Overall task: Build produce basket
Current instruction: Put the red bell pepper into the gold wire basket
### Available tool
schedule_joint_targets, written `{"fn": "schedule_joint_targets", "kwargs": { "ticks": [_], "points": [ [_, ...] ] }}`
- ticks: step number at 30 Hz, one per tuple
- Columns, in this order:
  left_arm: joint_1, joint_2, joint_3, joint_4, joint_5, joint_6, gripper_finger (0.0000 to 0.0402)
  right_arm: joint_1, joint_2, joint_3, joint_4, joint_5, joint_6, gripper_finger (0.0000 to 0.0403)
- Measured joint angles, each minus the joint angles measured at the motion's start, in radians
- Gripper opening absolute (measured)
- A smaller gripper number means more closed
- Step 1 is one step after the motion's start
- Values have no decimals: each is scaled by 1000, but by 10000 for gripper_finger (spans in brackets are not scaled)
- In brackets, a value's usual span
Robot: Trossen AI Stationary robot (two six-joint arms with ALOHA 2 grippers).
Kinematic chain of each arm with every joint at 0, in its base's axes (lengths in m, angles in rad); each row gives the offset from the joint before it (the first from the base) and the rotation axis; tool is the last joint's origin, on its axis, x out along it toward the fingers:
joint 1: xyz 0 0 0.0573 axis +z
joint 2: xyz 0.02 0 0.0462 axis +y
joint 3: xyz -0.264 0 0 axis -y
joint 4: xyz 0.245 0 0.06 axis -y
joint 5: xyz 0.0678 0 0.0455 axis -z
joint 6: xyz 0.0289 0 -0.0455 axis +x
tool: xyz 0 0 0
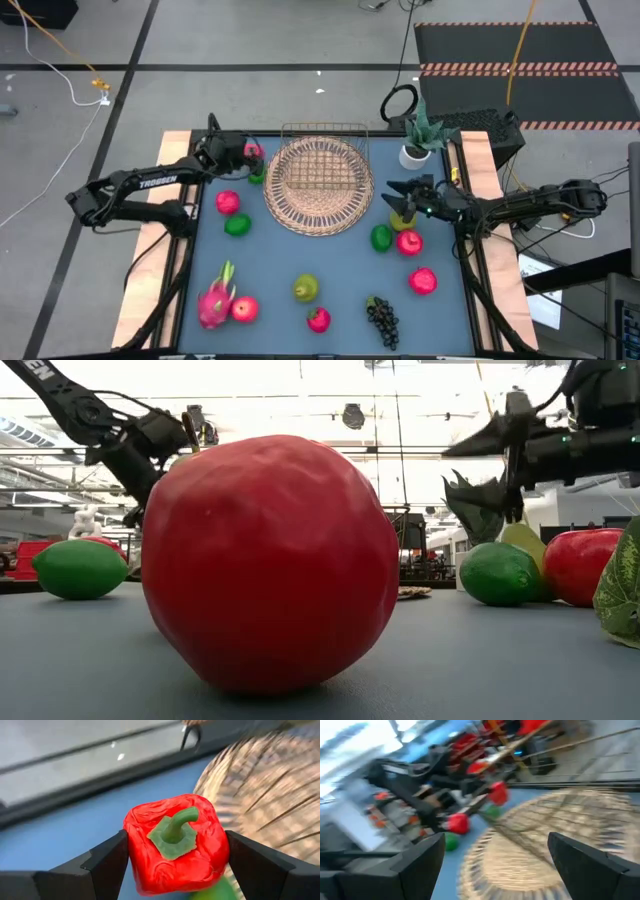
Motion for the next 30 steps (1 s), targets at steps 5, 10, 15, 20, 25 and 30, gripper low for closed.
{"fn": "schedule_joint_targets", "kwargs": {
  "ticks": [5, 10, 15, 20, 25, 30],
  "points": [
    [-16, -97, 10, 77, 1, 24, 307, 3, -26, 0, -49, -51, 11, 345],
    [-56, -139, 107, 79, 75, 99, 307, 1, -26, 0, -100, -45, 34, 345],
    [-162, -108, 270, 85, 104, 223, 307, -6, -26, 0, -87, -16, 23, 345],
    [-250, 27, 423, 86, 109, 325, 307, -18, -26, 0, -88, -18, 20, 345],
    [-254, 263, 581, -65, 107, 330, 307, -32, -26, 0, -87, -19, 19, 345],
    [-221, 484, 814, -396, 102, 292, 307, -41, -26, 0, -98, -24, 20, 345]
  ]
}}
